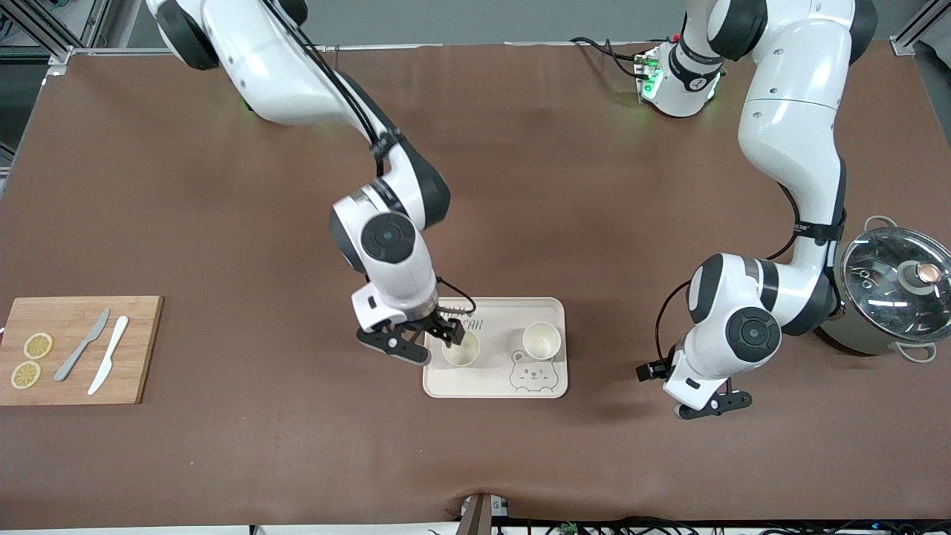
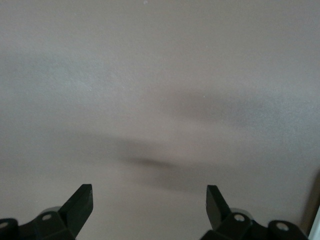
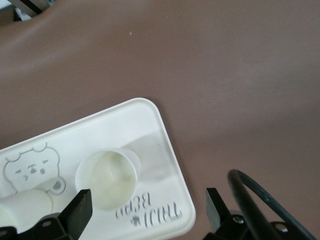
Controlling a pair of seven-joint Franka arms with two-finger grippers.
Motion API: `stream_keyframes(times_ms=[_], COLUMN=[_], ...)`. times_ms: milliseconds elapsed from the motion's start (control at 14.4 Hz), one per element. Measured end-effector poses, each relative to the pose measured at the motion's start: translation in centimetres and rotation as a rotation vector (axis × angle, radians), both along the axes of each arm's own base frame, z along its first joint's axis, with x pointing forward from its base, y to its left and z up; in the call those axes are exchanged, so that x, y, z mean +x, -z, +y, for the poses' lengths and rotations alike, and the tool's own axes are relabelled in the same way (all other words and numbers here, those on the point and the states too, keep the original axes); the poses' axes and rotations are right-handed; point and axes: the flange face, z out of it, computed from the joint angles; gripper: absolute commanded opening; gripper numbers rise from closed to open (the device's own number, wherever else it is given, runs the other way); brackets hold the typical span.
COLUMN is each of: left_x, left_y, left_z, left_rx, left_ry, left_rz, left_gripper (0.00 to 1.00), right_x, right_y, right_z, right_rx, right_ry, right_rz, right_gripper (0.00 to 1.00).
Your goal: Place white IKEA cup upright on tray with both arms
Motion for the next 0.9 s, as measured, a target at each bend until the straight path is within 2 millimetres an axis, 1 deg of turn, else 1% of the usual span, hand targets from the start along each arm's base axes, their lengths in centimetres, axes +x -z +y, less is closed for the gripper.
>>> stream_keyframes(times_ms=[69, 139, 208, 277, 346, 416, 485, 554, 623, 693, 762, 831, 900], left_x=[0.0, 0.2, 0.5, 0.7, 0.6, 0.3, 0.0, -0.2, -0.3, -0.3, -0.2, -0.2, -0.4], left_y=[-0.1, -0.7, -2.3, -4.7, -7.7, -11.0, -13.8, -15.8, -16.9, -17.1, -16.9, -16.7, -16.8], left_z=[-0.1, -0.2, -0.1, 0.1, 0.2, 0.4, 0.8, 1.5, 2.4, 3.4, 4.1, 4.5, 4.8], left_rx=[-0.012, -0.036, -0.059, -0.073, -0.078, -0.081, -0.083, -0.084, -0.084, -0.081, -0.076, -0.069, -0.054], left_ry=[-0.007, -0.021, -0.032, -0.031, -0.029, -0.029, -0.032, -0.039, -0.051, -0.061, -0.064, -0.062, -0.052], left_rz=[0.001, -0.005, -0.021, -0.036, -0.049, -0.065, -0.083, -0.097, -0.102, -0.097, -0.090, -0.085, -0.073], left_gripper=[1.00, 1.00, 1.00, 1.00, 1.00, 1.00, 1.00, 1.00, 1.00, 1.00, 1.00, 1.00, 1.00], right_x=[-0.6, -1.6, -2.7, -3.9, -5.1, -6.3, -7.5, -8.5, -9.3, -9.8, -9.9, -9.8, -9.7], right_y=[-4.1, -8.5, -12.7, -16.5, -19.9, -22.8, -24.9, -26.0, -26.2, -25.5, -24.2, -22.9, -21.8], right_z=[-1.0, -2.6, -4.9, -7.8, -11.5, -16.1, -21.2, -26.1, -31.0, -35.3, -39.2, -42.5, -45.0], right_rx=[-0.008, -0.018, -0.029, -0.033, -0.032, -0.032, -0.037, -0.036, -0.034, -0.033, -0.035, -0.038, -0.038], right_ry=[-0.002, -0.020, -0.048, -0.076, -0.106, -0.144, -0.184, -0.209, -0.221, -0.238, -0.263, -0.282, -0.287], right_rz=[0.006, 0.013, 0.025, 0.042, 0.065, 0.089, 0.112, 0.124, 0.129, 0.125, 0.118, 0.115, 0.117], right_gripper=[1.00, 1.00, 1.00, 1.00, 1.00, 1.00, 1.00, 1.00, 1.00, 1.00, 1.00, 1.00, 1.00])
